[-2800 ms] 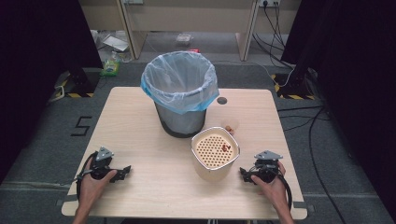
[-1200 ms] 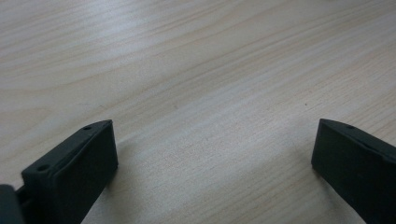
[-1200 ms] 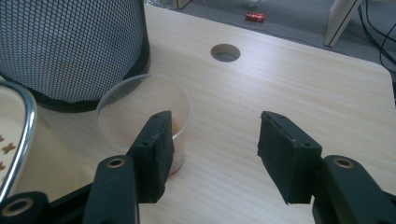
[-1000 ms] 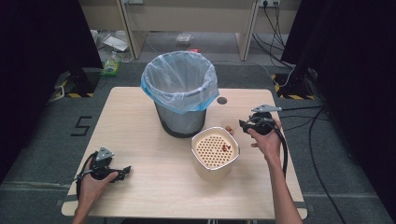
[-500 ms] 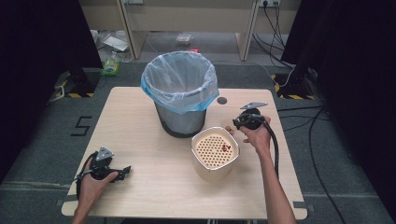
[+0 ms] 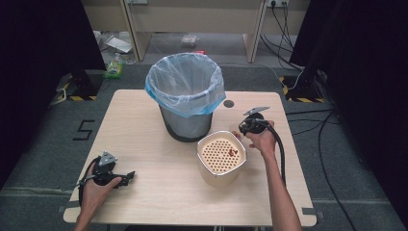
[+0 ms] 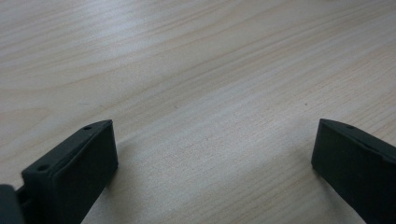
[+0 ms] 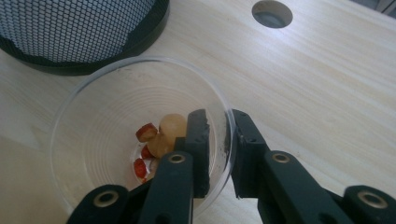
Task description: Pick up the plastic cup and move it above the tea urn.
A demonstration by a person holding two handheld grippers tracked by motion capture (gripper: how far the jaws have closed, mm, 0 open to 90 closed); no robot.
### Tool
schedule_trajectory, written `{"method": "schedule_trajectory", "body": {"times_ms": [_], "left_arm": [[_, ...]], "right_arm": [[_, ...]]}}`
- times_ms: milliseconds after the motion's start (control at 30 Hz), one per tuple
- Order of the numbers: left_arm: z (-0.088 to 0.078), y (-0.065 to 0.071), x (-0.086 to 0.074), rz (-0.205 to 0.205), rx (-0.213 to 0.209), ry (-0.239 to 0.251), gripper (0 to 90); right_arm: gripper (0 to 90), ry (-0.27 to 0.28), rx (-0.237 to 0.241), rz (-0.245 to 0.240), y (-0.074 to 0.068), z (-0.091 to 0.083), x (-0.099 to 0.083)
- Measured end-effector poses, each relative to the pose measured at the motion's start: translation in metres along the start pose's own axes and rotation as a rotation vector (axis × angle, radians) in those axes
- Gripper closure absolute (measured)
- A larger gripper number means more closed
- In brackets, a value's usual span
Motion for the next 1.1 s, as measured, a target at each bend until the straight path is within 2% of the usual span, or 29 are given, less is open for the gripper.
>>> {"method": "schedule_trajectory", "body": {"times_ms": [133, 200, 267, 367, 400, 433, 600, 633, 867, 1100], "left_arm": [[0.0, 0.0, 0.0, 0.0, 0.0, 0.0, 0.0], [0.0, 0.0, 0.0, 0.0, 0.0, 0.0, 0.0], [0.0, 0.0, 0.0, 0.0, 0.0, 0.0, 0.0], [0.0, 0.0, 0.0, 0.0, 0.0, -0.001, 0.0], [0.0, 0.0, 0.0, 0.0, 0.0, -0.001, 0.0], [0.0, 0.0, 0.0, 0.0, 0.0, 0.0, 0.0], [0.0, 0.0, 0.0, 0.0, 0.0, 0.0, 0.0], [0.0, 0.0, 0.0, 0.0, 0.0, 0.0, 0.0], [0.0, 0.0, 0.0, 0.0, 0.0, 0.0, 0.0], [0.0, 0.0, 0.0, 0.0, 0.0, 0.0, 0.0]], "right_arm": [[86.3, 0.064, 0.022, -0.021, -0.001, -0.01, 0.002], [86.6, 0.075, -0.009, -0.055, -0.001, -0.016, 0.002], [86.7, 0.099, -0.017, -0.064, 0.0, -0.022, 0.003], [86.8, 0.131, -0.06, -0.085, 0.001, -0.032, 0.005], [86.8, 0.131, -0.06, -0.085, 0.001, -0.032, 0.005], [86.8, 0.167, -0.072, -0.085, 0.001, -0.039, 0.007], [86.8, 0.21, -0.116, -0.102, 0.003, -0.051, 0.01], [86.8, 0.234, -0.139, -0.1, 0.004, -0.056, 0.011], [86.8, 0.294, -0.219, -0.135, 0.006, -0.073, 0.013], [86.8, 0.367, -0.234, -0.159, -0.003, -0.092, 0.016]]}}
Point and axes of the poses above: each handheld gripper's, and its own axes: z roughly forward along the jaws, x roughly out of its top, y roughly to its right, the point moved 4 cm from there along z, roughly forward along the jaws, and after that the axes turned 1 degree about -z, right-handed, at the moved point
